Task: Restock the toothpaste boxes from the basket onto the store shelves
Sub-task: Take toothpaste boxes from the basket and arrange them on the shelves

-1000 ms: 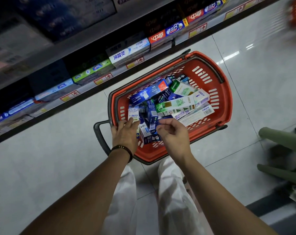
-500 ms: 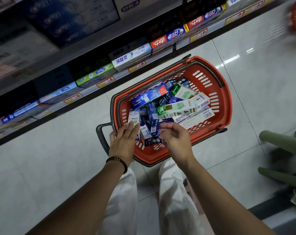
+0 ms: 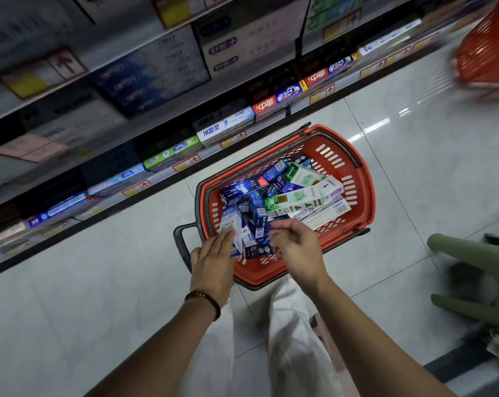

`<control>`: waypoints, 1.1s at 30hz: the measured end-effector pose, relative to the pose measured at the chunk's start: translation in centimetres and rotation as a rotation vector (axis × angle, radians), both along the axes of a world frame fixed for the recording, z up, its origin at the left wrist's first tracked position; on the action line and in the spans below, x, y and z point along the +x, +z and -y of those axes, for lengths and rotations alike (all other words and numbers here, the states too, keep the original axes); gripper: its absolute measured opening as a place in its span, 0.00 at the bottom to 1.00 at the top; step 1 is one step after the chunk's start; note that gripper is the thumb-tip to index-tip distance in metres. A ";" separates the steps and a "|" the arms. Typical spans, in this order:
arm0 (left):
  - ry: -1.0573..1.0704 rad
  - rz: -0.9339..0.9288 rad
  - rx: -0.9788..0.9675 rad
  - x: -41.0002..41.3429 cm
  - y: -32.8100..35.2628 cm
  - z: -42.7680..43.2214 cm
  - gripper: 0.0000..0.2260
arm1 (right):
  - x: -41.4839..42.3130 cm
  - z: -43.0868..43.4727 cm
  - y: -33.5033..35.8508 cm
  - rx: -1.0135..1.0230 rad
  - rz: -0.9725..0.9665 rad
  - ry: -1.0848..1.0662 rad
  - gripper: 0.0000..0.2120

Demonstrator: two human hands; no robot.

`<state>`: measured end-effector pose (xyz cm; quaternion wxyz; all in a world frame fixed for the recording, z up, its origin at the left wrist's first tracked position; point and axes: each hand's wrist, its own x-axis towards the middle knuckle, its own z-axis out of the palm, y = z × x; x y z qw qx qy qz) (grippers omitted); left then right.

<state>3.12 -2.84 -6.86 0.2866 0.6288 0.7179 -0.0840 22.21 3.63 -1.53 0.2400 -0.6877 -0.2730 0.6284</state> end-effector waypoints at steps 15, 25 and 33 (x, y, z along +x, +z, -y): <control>-0.093 0.044 0.295 0.2 9.5 1.3 0.35 | 0.3 0.9 7.8 0.008 -0.005 0.014 0.06; -0.019 0.036 0.446 2.1 19.5 -1.6 0.35 | -2.0 0.1 17.4 -0.030 -0.149 0.105 0.17; 0.083 0.247 0.620 4.3 25.8 -3.4 0.23 | -2.0 -0.9 24.2 0.126 -0.122 -0.010 0.16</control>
